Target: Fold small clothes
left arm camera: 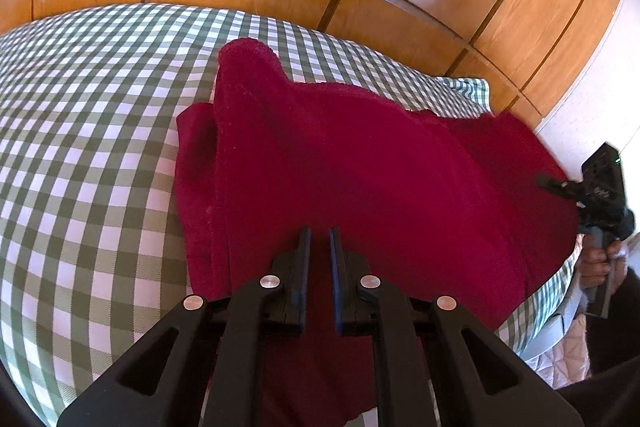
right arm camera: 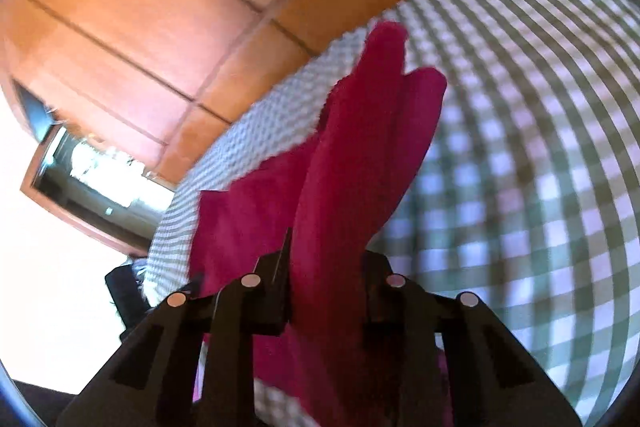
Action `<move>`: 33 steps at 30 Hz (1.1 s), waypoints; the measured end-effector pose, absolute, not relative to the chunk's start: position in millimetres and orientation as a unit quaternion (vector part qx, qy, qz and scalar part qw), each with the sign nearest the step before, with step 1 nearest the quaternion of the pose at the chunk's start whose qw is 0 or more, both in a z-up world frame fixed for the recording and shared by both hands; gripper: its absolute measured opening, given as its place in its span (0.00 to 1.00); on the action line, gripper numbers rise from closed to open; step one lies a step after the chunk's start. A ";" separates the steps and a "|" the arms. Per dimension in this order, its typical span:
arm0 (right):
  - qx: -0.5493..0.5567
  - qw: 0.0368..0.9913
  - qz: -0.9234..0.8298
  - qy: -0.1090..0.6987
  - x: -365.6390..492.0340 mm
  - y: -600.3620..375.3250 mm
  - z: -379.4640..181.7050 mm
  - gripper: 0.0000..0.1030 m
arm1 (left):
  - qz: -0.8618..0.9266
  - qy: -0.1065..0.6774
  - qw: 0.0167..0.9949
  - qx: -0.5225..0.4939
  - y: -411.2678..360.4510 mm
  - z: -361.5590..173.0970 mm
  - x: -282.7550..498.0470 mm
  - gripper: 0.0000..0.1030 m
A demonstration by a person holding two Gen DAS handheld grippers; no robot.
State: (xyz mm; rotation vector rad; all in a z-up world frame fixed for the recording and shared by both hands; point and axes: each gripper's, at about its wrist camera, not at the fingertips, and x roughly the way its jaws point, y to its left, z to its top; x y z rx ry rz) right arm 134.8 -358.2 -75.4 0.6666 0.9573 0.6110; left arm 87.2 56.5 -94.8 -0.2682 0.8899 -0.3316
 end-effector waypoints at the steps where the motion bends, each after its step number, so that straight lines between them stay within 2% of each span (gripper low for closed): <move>1: 0.305 0.792 0.289 0.443 133.6 -351.9 -67.3 0.23 | -0.160 0.427 0.880 -0.131 57.8 -95.3 87.4 0.07; 9: 0.269 0.796 0.325 0.433 137.1 -273.9 -7.2 0.20 | -0.182 0.430 0.869 -0.164 69.7 -98.0 89.5 0.07; 14: 0.234 0.800 0.321 0.450 150.5 -209.4 5.6 0.18 | -0.193 0.427 0.866 -0.175 73.0 -99.7 90.2 0.07; 21: 0.186 0.795 0.333 0.472 161.1 -123.8 0.3 0.17 | -0.199 0.423 0.863 -0.190 73.6 -100.2 87.3 0.07; 29: 0.122 0.765 0.362 0.518 145.5 -58.8 -50.2 0.19 | -0.202 0.417 0.858 -0.221 84.8 -101.4 81.4 0.07; 31: 0.117 0.760 0.379 0.515 140.9 -53.8 -51.1 0.27 | -0.200 0.415 0.857 -0.229 90.7 -98.6 78.0 0.07; 32: 0.125 0.755 0.393 0.510 139.6 -54.5 -47.9 0.42 | -0.199 0.414 0.857 -0.234 94.1 -96.9 75.7 0.07; 33: 0.133 0.752 0.404 0.503 137.1 -54.7 -43.1 0.61 | -0.197 0.413 0.857 -0.238 97.1 -95.4 74.4 0.07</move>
